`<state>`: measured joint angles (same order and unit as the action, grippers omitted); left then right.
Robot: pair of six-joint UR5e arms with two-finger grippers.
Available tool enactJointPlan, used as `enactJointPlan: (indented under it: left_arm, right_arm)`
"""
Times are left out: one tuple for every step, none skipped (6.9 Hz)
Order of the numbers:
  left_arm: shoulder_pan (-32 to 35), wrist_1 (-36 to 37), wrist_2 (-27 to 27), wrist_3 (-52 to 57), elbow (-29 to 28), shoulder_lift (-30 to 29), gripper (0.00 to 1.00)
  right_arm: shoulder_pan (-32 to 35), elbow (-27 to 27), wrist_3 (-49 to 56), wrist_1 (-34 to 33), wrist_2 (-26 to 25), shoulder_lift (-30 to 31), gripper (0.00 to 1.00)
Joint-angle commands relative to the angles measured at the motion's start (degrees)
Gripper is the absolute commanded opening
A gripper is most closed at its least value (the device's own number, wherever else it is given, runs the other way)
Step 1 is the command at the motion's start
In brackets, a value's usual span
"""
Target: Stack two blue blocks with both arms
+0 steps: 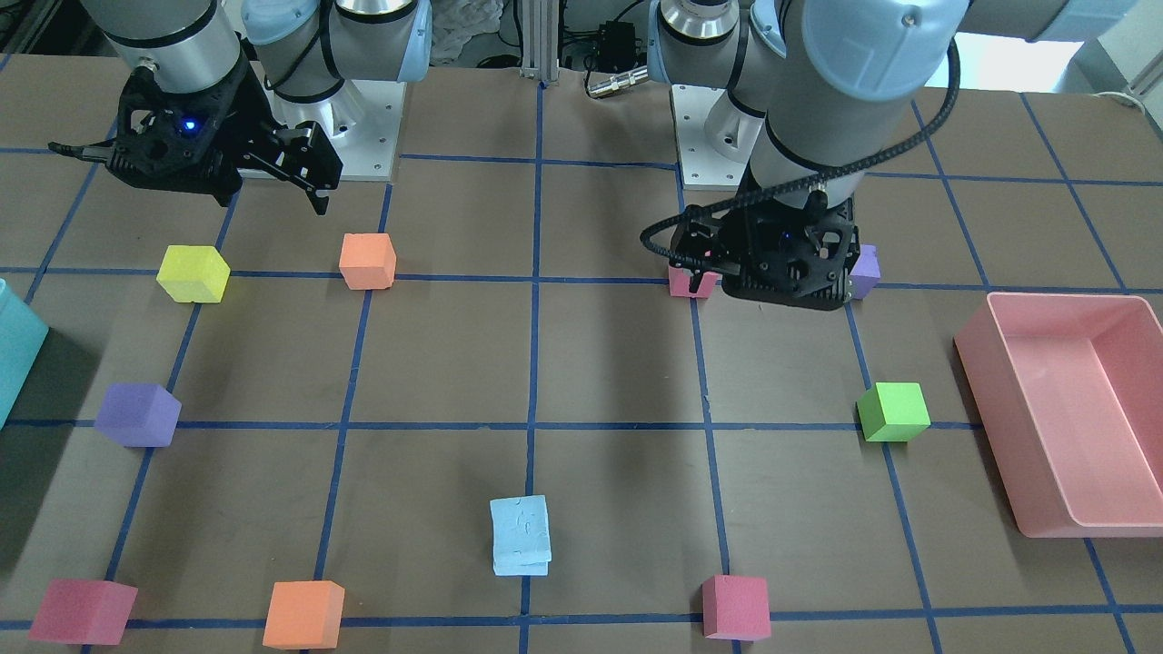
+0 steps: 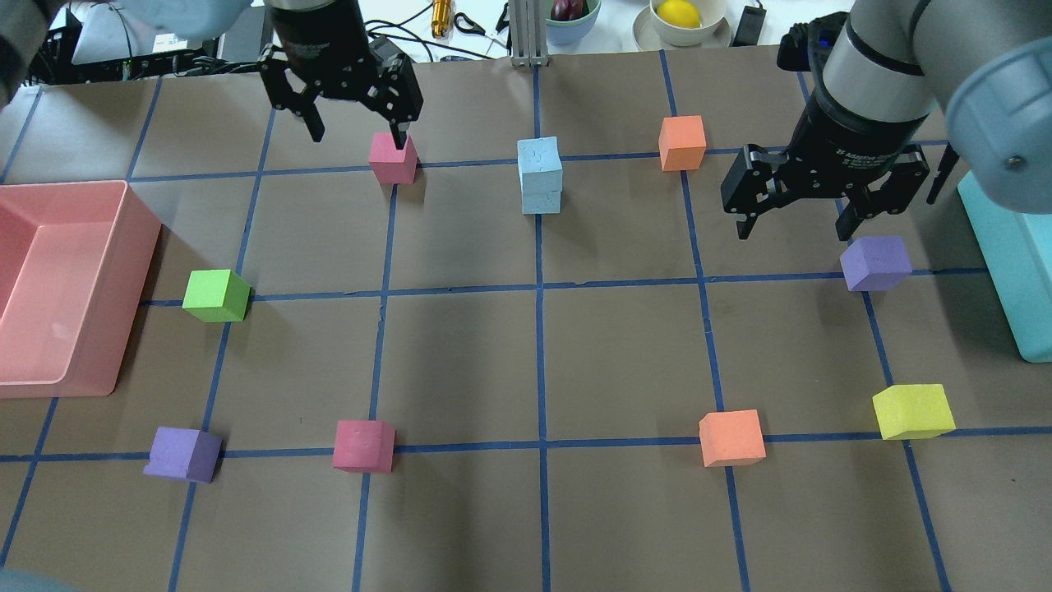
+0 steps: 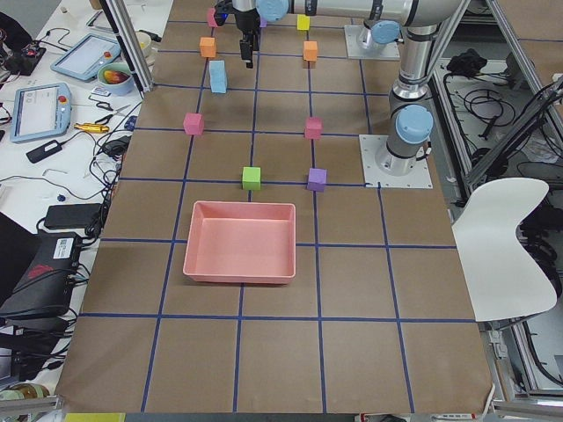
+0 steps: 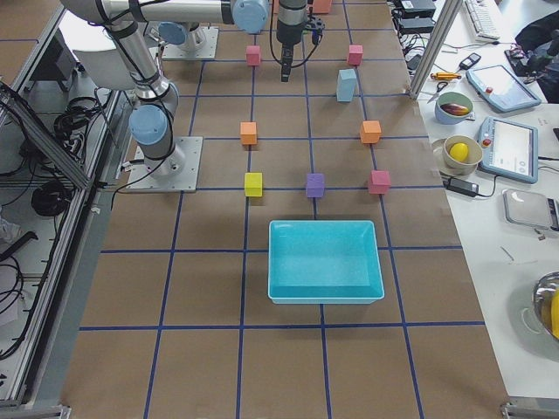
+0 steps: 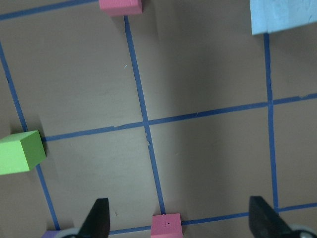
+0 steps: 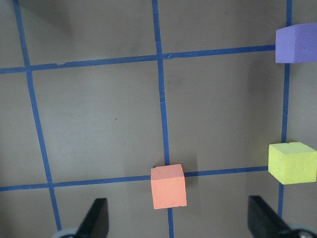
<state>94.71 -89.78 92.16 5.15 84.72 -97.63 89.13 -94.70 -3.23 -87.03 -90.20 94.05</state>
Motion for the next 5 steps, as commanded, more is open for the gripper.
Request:
enactJointPlan:
  left_arm:
    - [-3.7,3.8,0.1,4.5,5.5,5.4,1.0]
    - [-3.8,4.1,-0.7,4.6,5.6,5.8,1.0]
    - [-4.4,5.3,-0.8,4.3,4.9,5.7,1.0]
    - [-4.3,5.9,-0.8,4.2,4.8,5.9,1.0]
    - [-4.4,7.3,-0.4,4.2,4.8,5.9,1.0]
  right_arm:
    - [0.0,-0.1,0.1,0.0,-0.1,0.0,1.0]
    - [0.0,-0.1,0.1,0.0,-0.2,-0.1,1.0]
    - [0.0,0.0,0.1,-0.1,-0.2,0.0,1.0]
    - [0.1,0.2,0.1,-0.1,-0.2,-0.1,1.0]
    - [0.1,0.1,0.1,-0.1,-0.2,-0.1,1.0]
